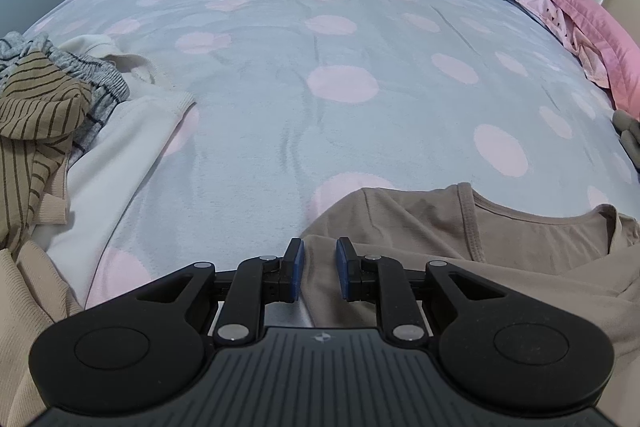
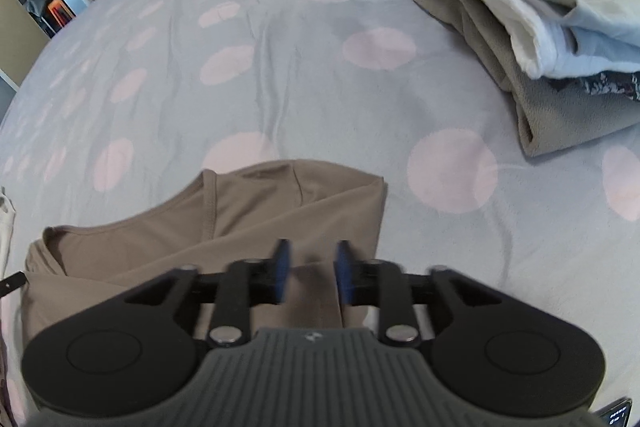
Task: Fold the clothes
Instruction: 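Open both grippers and release the beige shirt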
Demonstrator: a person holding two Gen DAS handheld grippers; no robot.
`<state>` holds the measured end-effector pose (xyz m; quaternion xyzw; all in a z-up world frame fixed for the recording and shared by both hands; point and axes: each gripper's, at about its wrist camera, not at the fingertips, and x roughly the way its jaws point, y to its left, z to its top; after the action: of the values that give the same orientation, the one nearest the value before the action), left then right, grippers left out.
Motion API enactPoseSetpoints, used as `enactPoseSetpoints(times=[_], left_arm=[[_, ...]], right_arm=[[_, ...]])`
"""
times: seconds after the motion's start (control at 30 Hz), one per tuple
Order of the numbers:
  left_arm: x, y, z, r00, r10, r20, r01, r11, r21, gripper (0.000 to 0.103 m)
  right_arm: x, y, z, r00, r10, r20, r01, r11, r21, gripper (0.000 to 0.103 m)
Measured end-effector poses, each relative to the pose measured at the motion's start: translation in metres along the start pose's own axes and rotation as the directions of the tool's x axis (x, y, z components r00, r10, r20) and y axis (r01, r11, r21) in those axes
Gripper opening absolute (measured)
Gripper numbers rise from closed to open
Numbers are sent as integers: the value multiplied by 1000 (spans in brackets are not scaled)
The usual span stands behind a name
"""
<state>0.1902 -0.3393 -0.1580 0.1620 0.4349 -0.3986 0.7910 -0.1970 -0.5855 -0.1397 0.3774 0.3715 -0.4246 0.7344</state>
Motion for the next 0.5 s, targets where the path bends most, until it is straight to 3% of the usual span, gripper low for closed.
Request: enactPoseSetpoints(times=[0.03,0.1,0.13,0.2,0.23,0.27,0.4,0.5], left_arm=[[0,0,0,1000,0,-1,0,1000,2,16],[1,-1,-1,1000,-2,-6,2,1000,6,16],[1,-1,-1,1000,-3,-11,3,1000,9,16],[3,-3,-3,1000,6,-23,-6,1000,26,13],[4,-5,-4,999,20,-31,-19,999,42,2],[5,-7,-5,999,34,-40,-32,998,59,0],[9,-7,-9,996,76,-50,-72,994,78,0],[8,-6,-7,996,73,-50,-69,995,66,0]], right_arm=[[2,0,-1,1000,3,-9,-3,1000,-2,33],[0,2,-3,1000,-9,-3,9,1000,-13,22],[-3,2,-3,1000,-20,11,21,1000,-16,0],[-9,3,-3,998,-43,39,44,999,-22,0],[-12,3,-3,997,-54,53,55,998,-25,0],[-14,4,-3,996,-65,67,67,997,-28,0],[-26,3,-2,983,-123,133,129,991,-33,0],[-22,0,-1,985,-131,114,135,991,-26,0]])
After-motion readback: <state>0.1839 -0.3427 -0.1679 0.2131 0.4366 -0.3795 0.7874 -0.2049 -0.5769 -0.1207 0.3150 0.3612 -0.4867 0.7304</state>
